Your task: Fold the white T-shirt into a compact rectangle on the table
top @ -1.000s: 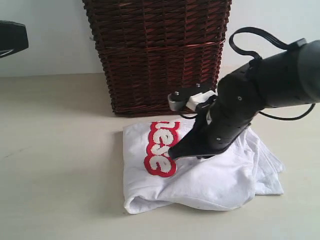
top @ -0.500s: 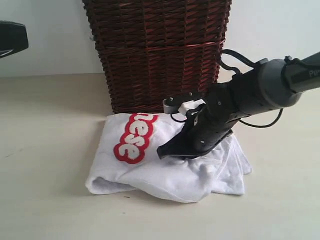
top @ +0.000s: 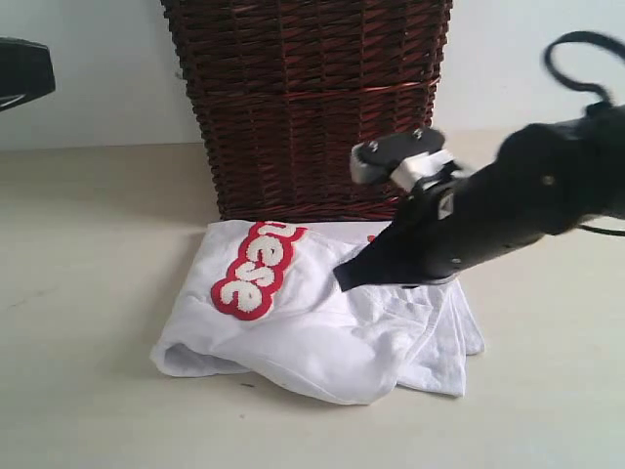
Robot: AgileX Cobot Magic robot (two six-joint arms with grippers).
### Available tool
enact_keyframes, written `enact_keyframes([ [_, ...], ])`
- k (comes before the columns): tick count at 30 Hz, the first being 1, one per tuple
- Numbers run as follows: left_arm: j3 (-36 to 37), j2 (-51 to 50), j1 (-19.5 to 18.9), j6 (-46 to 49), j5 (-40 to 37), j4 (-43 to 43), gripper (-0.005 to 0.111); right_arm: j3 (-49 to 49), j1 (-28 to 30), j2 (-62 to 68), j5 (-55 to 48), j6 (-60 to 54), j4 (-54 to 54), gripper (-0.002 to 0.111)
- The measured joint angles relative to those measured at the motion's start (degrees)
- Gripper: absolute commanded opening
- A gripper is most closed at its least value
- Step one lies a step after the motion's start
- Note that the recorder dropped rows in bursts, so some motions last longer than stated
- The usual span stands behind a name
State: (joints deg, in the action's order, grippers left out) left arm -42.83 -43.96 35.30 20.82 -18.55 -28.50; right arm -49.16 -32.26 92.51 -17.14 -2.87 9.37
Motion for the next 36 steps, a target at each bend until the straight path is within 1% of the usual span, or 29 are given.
enact_keyframes([
  [8,0.0,0.0,0.0,0.0,0.4,0.0,0.000,14.2,0.0,-30.3,12.1,1.1,0.0,0.000],
  [15,0.0,1.4,0.0,0.0,0.6,0.0,0.000,20.3,0.0,-49.3,14.2,1.8,0.0,0.000],
  [21,1.0,6.8,0.0,0.7,0.9,0.0,0.000,23.8,0.0,-61.2,15.6,1.9,0.0,0.000],
  [27,6.8,16.5,0.0,1.4,5.5,0.6,0.000,26.9,0.0,-71.1,17.1,1.9,0.0,0.000],
  [28,9.8,20.1,0.0,1.4,7.0,0.8,0.000,28.0,0.0,-73.9,17.1,1.9,0.0,0.000],
  [32,17.9,32.0,0.0,1.4,12.3,0.9,0.000,31.4,0.0,-82.0,17.1,1.9,0.0,0.000],
  [36,22.2,39.6,0.0,1.4,14.3,0.2,0.000,34.8,0.0,-86.8,17.1,1.9,0.0,0.000],
])
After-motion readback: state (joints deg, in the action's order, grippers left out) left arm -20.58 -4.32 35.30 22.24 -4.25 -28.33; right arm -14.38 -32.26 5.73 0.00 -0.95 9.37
